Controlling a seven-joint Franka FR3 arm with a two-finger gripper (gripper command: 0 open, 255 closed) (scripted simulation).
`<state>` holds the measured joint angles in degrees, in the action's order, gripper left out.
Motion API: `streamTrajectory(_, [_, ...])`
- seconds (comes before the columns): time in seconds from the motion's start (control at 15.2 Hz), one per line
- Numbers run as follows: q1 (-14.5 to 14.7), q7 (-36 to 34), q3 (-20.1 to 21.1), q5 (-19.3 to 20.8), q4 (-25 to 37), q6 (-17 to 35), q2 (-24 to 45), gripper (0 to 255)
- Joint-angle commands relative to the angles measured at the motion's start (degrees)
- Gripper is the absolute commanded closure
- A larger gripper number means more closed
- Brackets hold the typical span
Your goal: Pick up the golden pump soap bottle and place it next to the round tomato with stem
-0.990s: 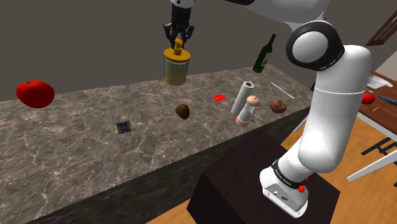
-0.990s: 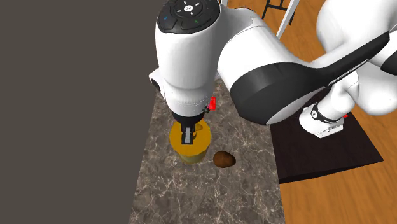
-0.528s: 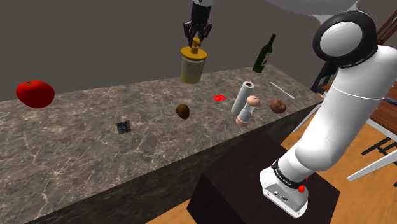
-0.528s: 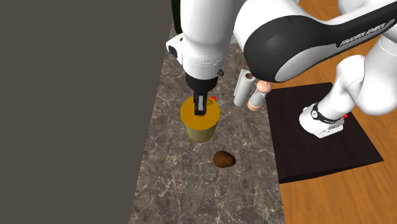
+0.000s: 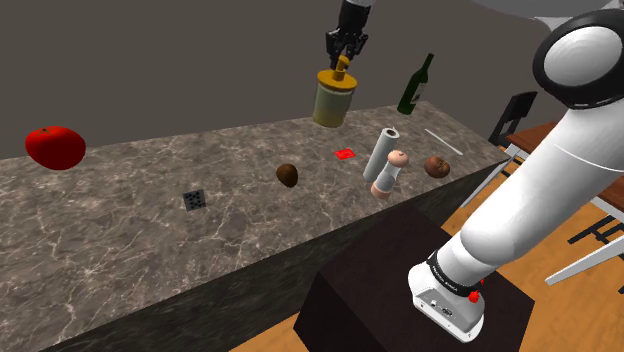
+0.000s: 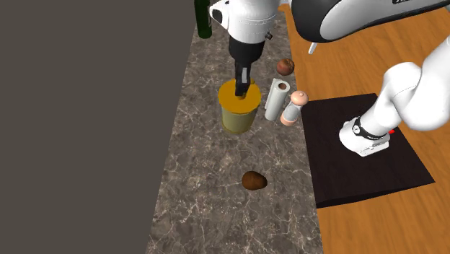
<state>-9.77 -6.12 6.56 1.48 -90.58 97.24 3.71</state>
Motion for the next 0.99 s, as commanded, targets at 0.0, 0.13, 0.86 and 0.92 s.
streamTrajectory(0.0, [-1.37,2.62,-1.14,-0.49,-2.85,0.40,-2.52,255])
streamTrajectory(0.13, [-2.65,5.17,-2.40,-0.79,-4.48,0.18,-4.41,255])
streamTrajectory(0.86, [-9.23,19.61,-10.22,-1.08,-8.16,-2.41,-10.78,255])
streamTrajectory(0.92, [-9.82,20.96,-10.98,-1.04,-8.07,-2.73,-11.01,255])
